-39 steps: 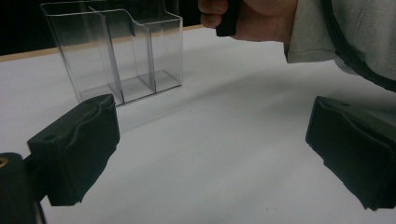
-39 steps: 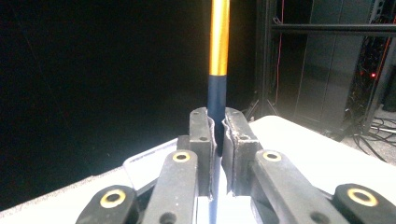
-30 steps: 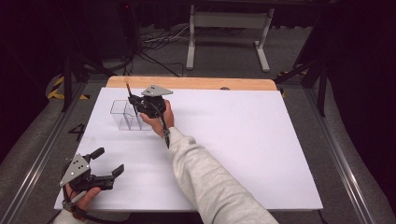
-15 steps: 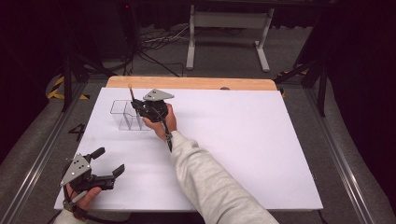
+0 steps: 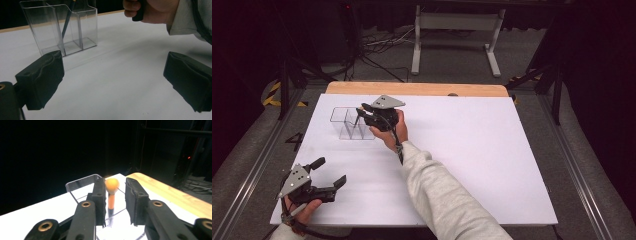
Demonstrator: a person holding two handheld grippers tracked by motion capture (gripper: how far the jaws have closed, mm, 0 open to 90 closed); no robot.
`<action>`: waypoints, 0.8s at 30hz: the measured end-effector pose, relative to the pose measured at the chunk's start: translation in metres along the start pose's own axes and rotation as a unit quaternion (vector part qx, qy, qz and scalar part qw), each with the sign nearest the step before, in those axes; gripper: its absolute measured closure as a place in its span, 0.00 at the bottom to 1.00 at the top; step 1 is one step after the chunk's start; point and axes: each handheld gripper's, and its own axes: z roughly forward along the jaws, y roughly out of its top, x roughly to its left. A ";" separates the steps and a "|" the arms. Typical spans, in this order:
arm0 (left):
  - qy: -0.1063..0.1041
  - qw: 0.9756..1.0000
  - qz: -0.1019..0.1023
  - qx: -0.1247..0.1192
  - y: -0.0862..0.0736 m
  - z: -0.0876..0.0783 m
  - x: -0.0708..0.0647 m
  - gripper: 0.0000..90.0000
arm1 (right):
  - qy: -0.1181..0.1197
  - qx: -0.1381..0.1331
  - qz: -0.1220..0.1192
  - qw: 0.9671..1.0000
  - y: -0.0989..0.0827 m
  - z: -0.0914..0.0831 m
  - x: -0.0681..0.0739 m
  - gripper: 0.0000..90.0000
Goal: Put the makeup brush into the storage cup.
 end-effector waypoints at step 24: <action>0.000 1.000 0.014 0.005 0.004 0.005 -0.005 0.04 | -0.045 -0.019 -0.065 0.997 0.023 -0.083 -0.006 0.55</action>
